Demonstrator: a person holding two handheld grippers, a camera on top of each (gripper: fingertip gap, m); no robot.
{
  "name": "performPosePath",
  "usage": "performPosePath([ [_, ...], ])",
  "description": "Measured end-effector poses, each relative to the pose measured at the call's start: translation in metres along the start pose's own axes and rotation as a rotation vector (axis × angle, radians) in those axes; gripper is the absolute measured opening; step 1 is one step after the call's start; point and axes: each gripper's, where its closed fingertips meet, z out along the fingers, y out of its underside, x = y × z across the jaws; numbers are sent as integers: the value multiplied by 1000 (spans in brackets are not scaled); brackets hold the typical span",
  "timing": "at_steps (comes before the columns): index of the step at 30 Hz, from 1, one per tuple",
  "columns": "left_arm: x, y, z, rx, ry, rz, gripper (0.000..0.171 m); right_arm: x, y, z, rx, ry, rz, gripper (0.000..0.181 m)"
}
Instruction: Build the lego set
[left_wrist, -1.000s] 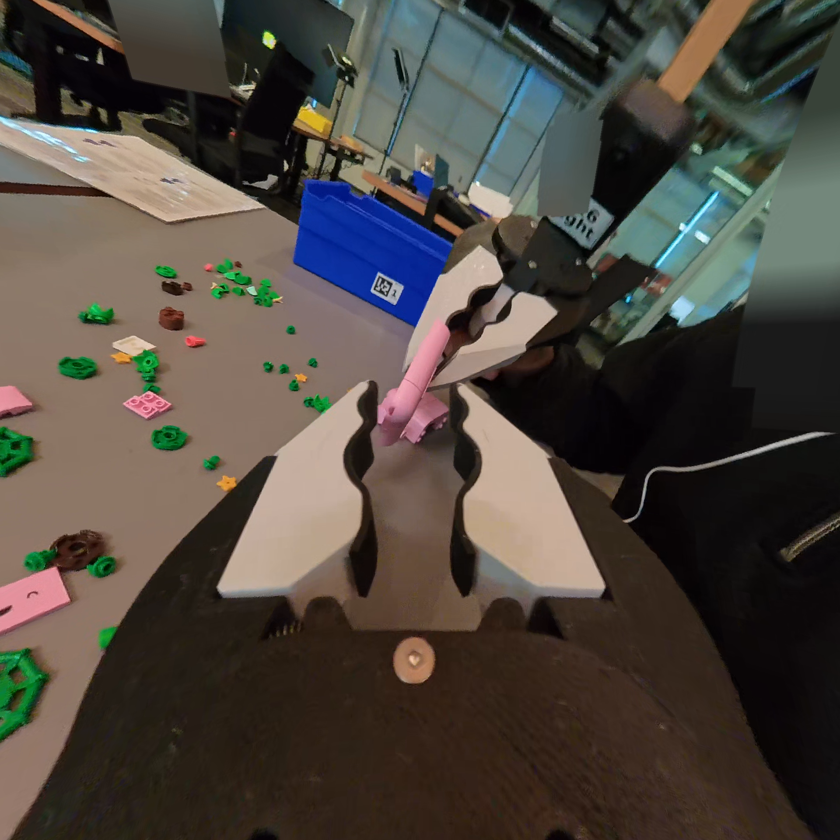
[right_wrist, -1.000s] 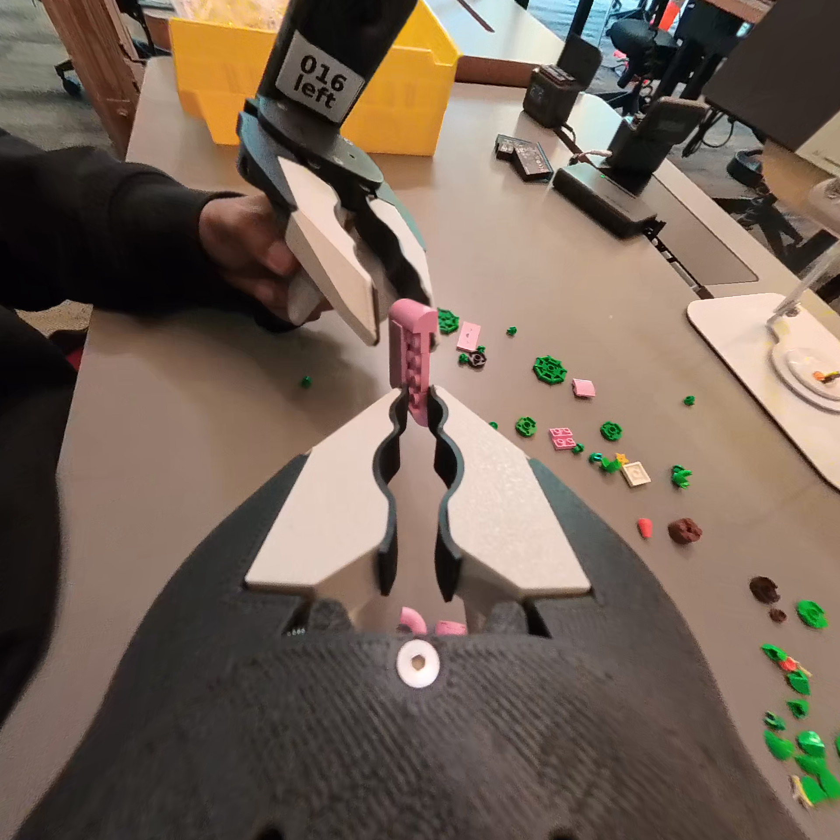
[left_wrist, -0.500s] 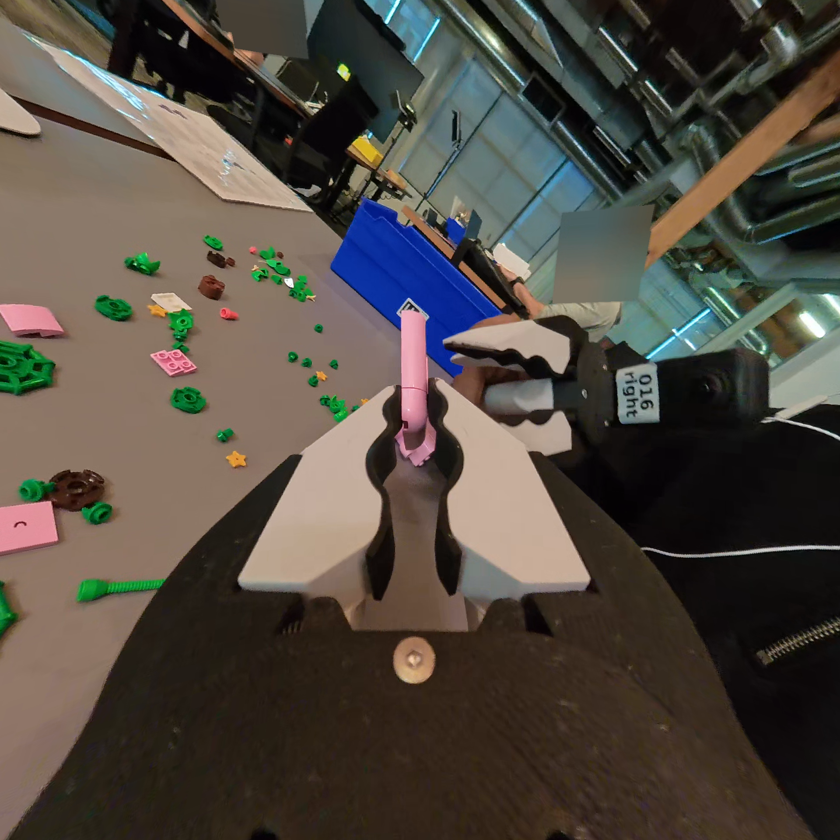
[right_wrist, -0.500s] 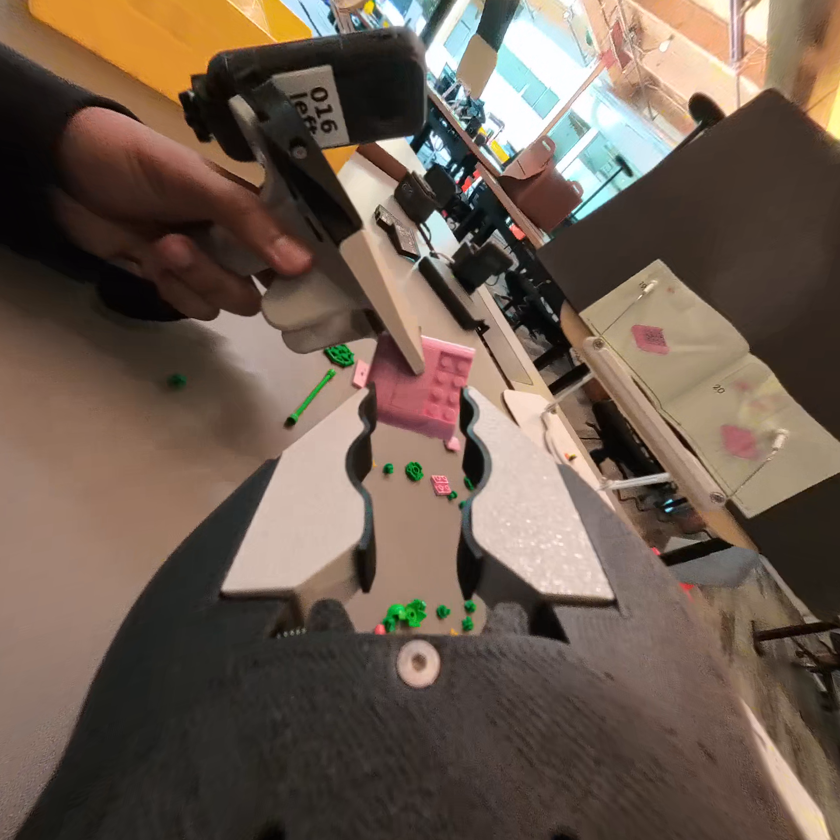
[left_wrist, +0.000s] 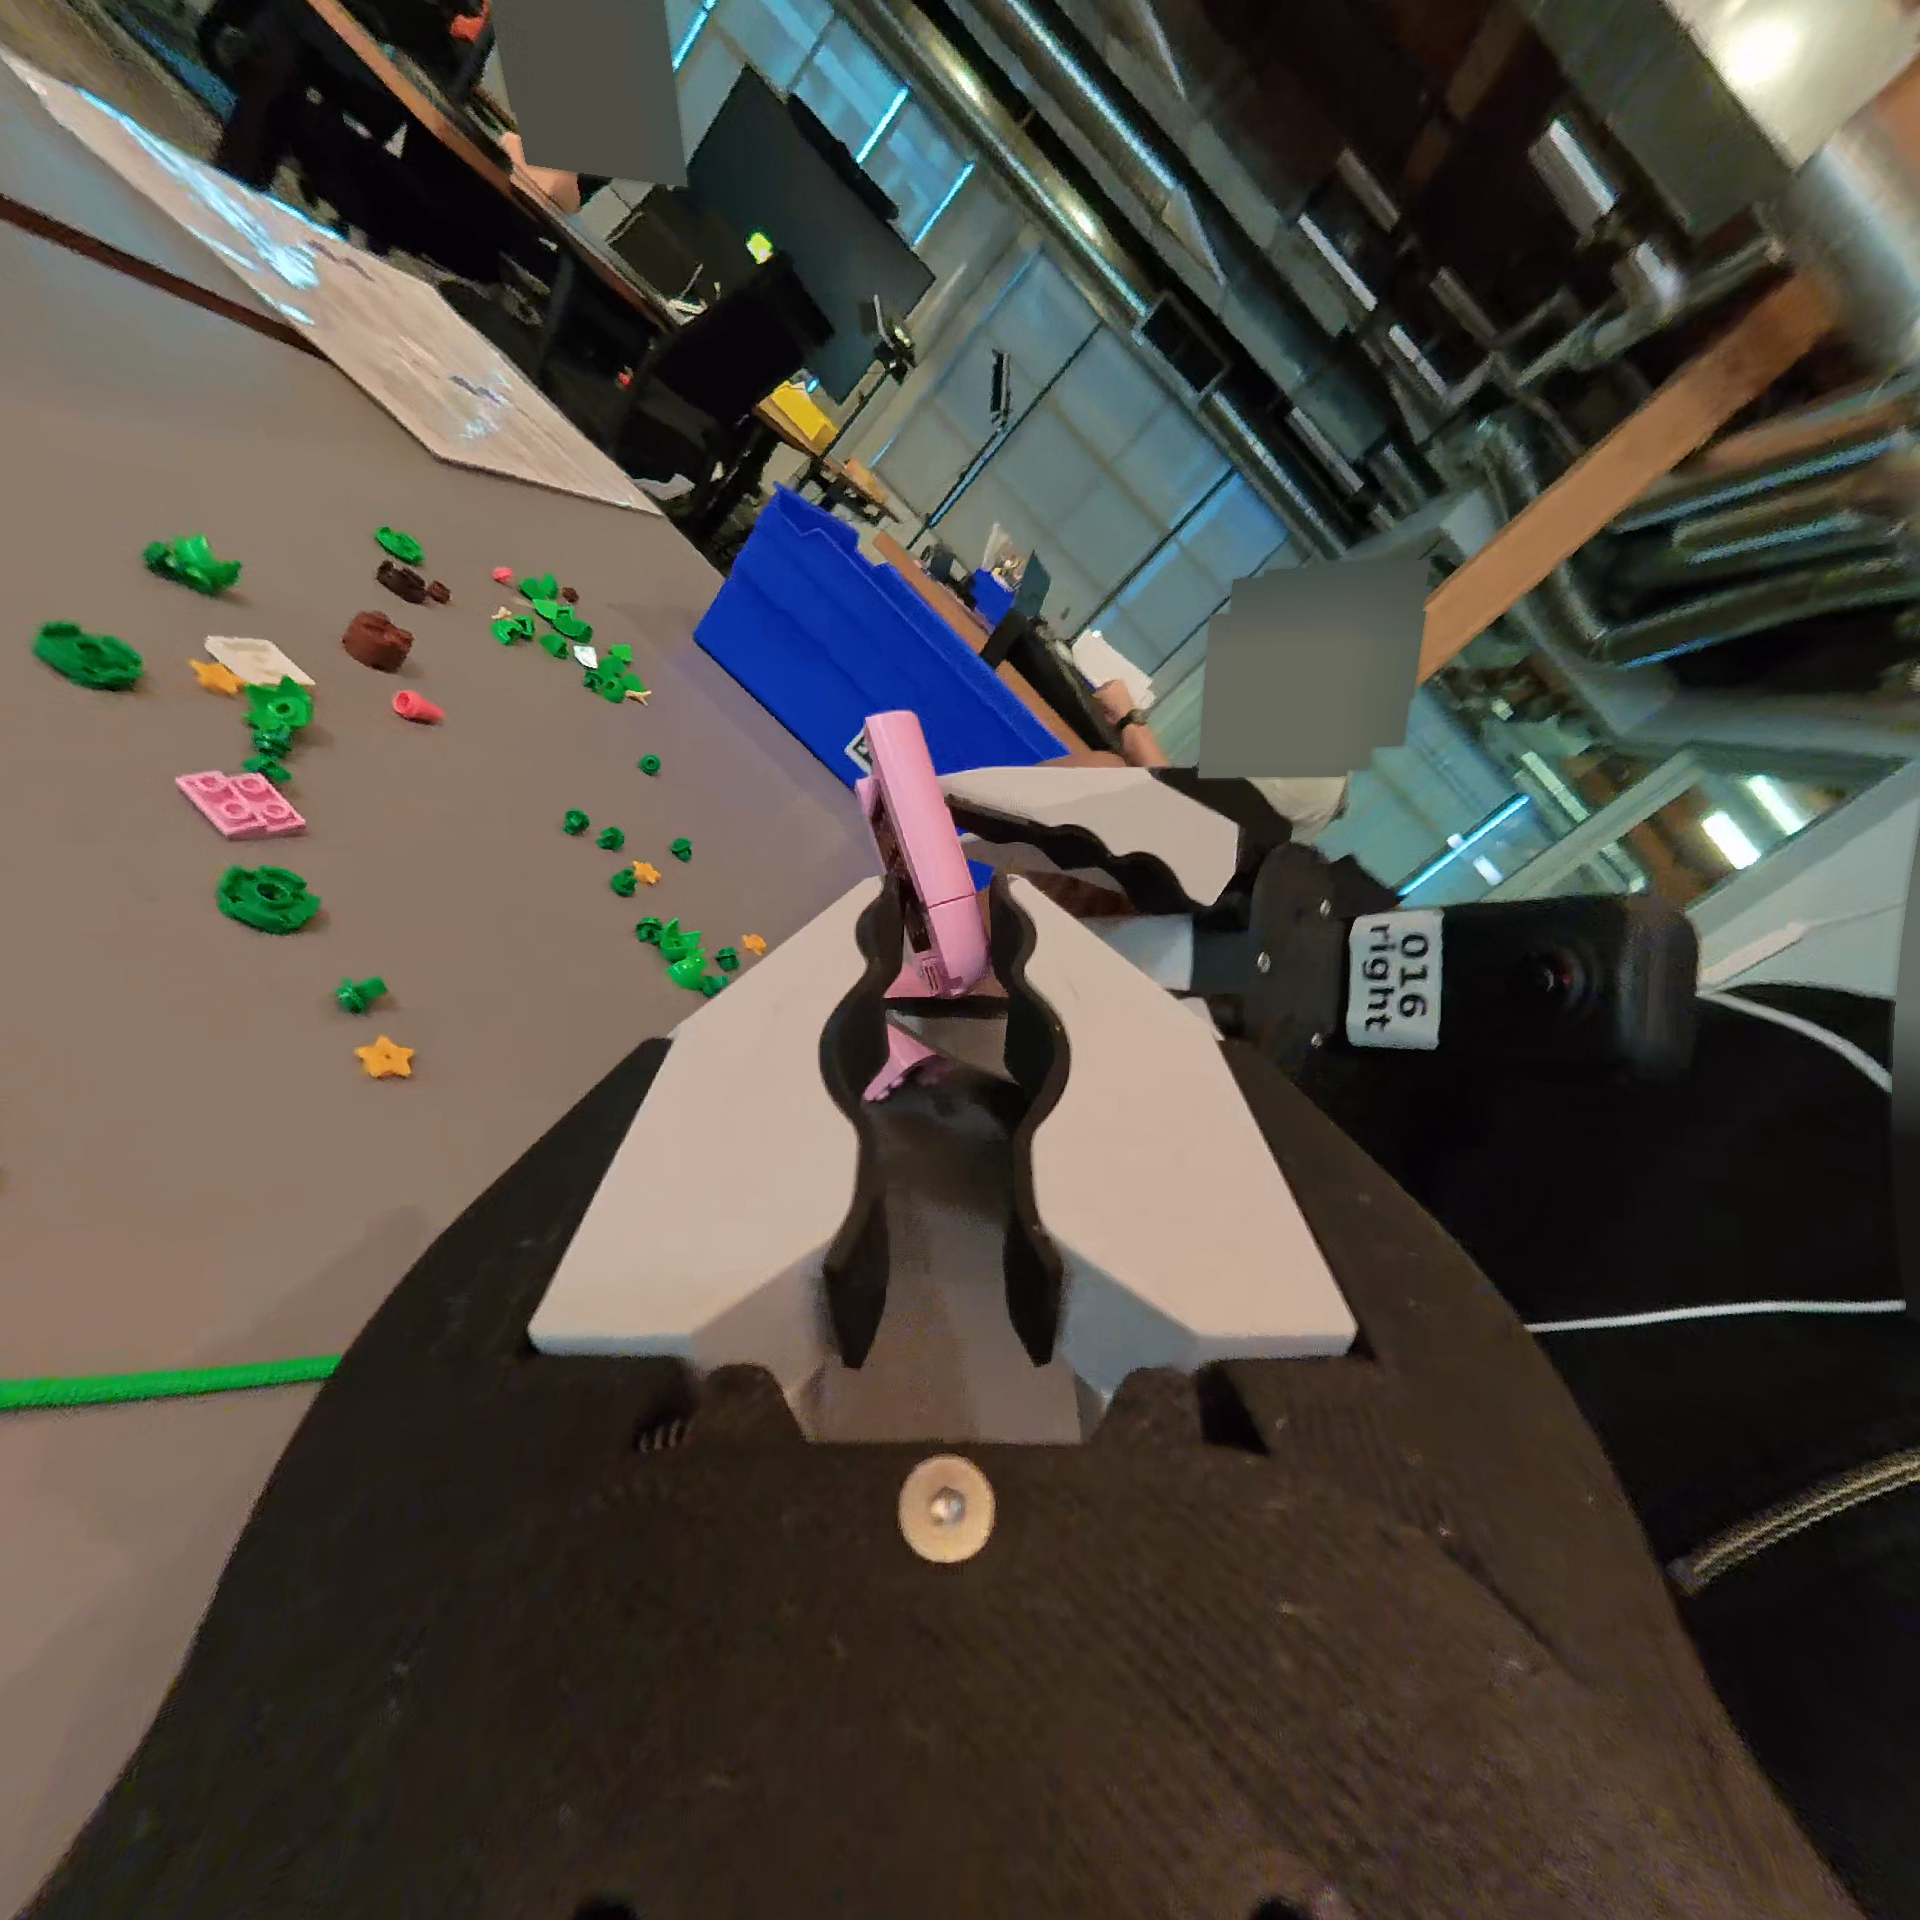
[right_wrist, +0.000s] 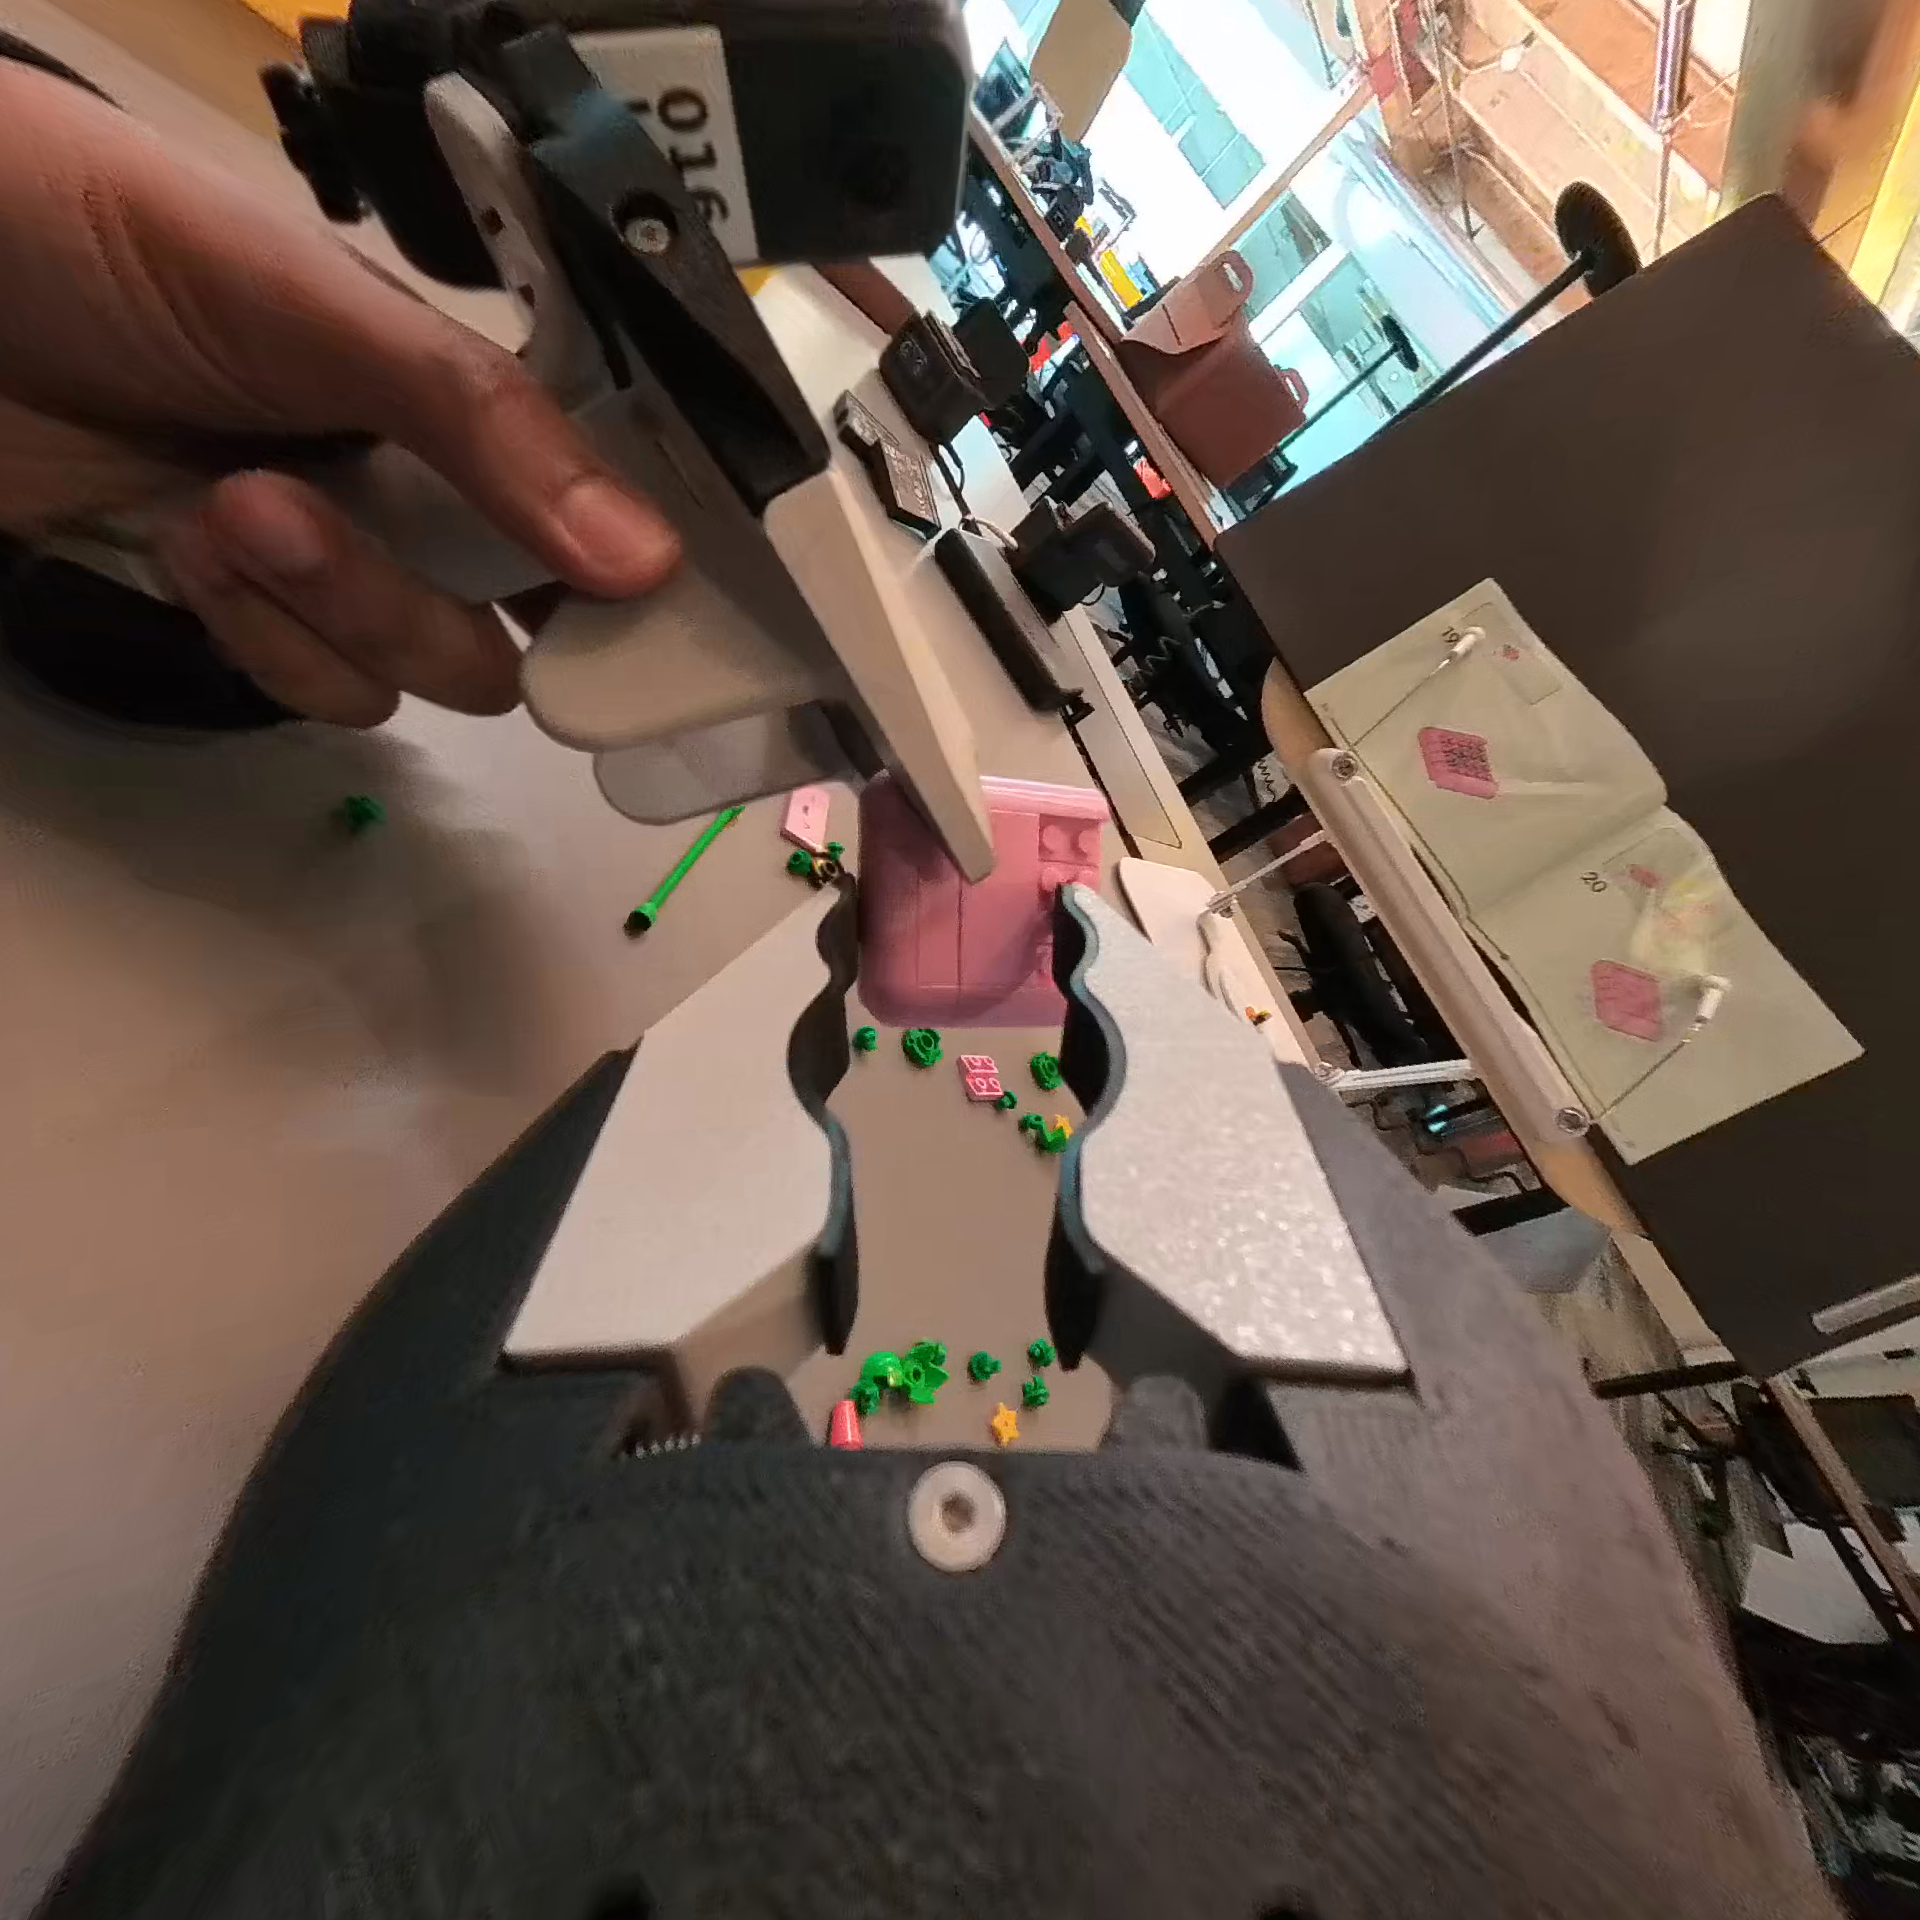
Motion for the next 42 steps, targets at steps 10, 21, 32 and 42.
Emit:
performPosePath([
  [10,-14,12,0,-143,-266,424,6,-3,2,-1,13,-7,-55,36],
  [21,-10,11,0,-111,-238,316,6,-3,-1,0,10,66,-179,37],
  [32,-11,13,3,-107,-249,291,6,-4,1,2,-16,117,-295,39],
  [42,-16,10,-1,-107,-342,402,7,-13,4,9,-11,152,-313,48],
])
